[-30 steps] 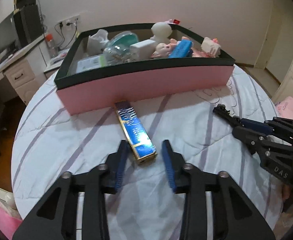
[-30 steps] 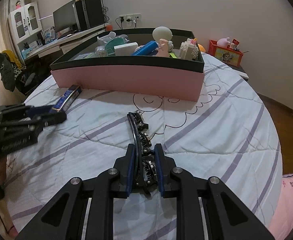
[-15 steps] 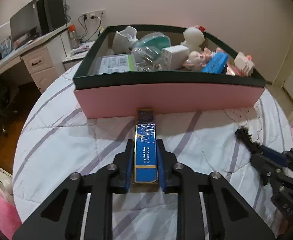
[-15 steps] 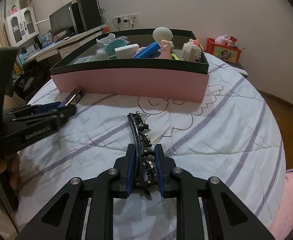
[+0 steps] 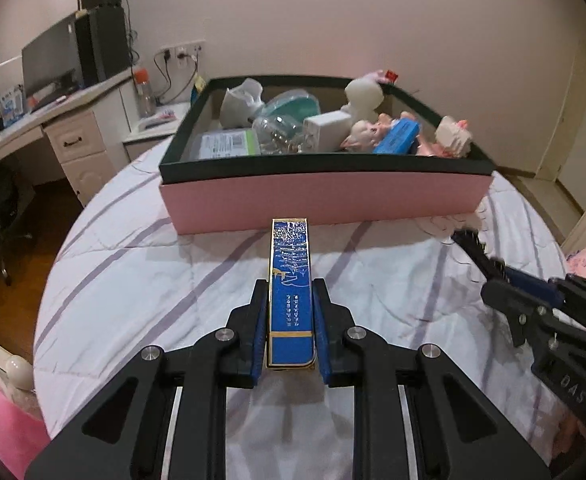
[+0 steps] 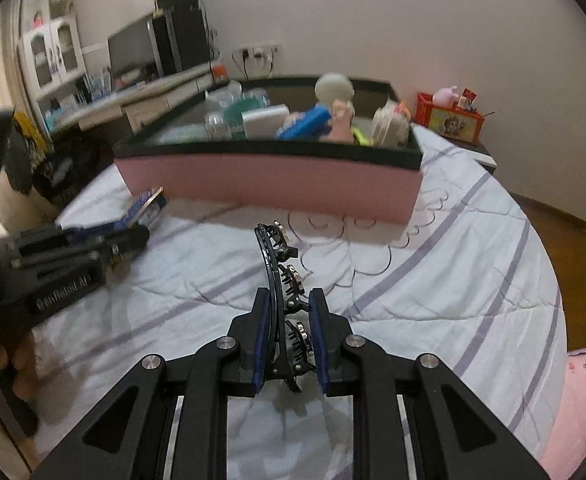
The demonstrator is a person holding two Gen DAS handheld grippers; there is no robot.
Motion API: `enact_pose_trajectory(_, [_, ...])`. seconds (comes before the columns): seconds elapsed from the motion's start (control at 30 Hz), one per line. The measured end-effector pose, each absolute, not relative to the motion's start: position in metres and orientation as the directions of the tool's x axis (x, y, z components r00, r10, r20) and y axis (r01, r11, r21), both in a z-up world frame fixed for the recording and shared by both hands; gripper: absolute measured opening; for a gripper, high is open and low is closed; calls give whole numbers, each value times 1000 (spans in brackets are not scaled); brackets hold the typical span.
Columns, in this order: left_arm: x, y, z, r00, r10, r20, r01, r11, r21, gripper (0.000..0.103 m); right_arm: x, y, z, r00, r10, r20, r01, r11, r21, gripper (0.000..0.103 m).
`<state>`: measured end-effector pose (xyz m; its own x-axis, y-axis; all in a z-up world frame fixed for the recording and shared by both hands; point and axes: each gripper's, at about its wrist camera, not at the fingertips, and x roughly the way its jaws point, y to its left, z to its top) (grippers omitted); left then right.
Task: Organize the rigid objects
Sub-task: 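Lift the blue-gold box and hair clip and carry them over the pink box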
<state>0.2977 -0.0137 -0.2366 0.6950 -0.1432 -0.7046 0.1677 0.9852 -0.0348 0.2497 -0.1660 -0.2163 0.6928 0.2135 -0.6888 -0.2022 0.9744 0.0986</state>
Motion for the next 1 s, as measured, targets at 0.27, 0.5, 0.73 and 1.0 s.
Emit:
enact_pose_trajectory(0.27, [252, -16, -199, 789, -158, -593, 163, 986, -45, 20, 218, -164, -177, 794, 228, -563, -199, 973, 114, 19])
enact_pose_trajectory(0.5, [226, -17, -163, 867, -97, -488, 118, 993, 11, 20, 195, -155, -134, 851, 220, -477, -217, 974, 64, 19])
enact_pose_trajectory(0.73, [207, -16, -126, 911, -81, -403, 105, 994, 39, 20, 181, -149, -101, 881, 235, -410, -239, 970, 42, 19])
enact_pose_trajectory(1.0, [197, -16, -92, 941, -94, -326, 120, 991, 59, 20, 174, -146, -81, 902, 235, -362, -245, 969, 19, 19])
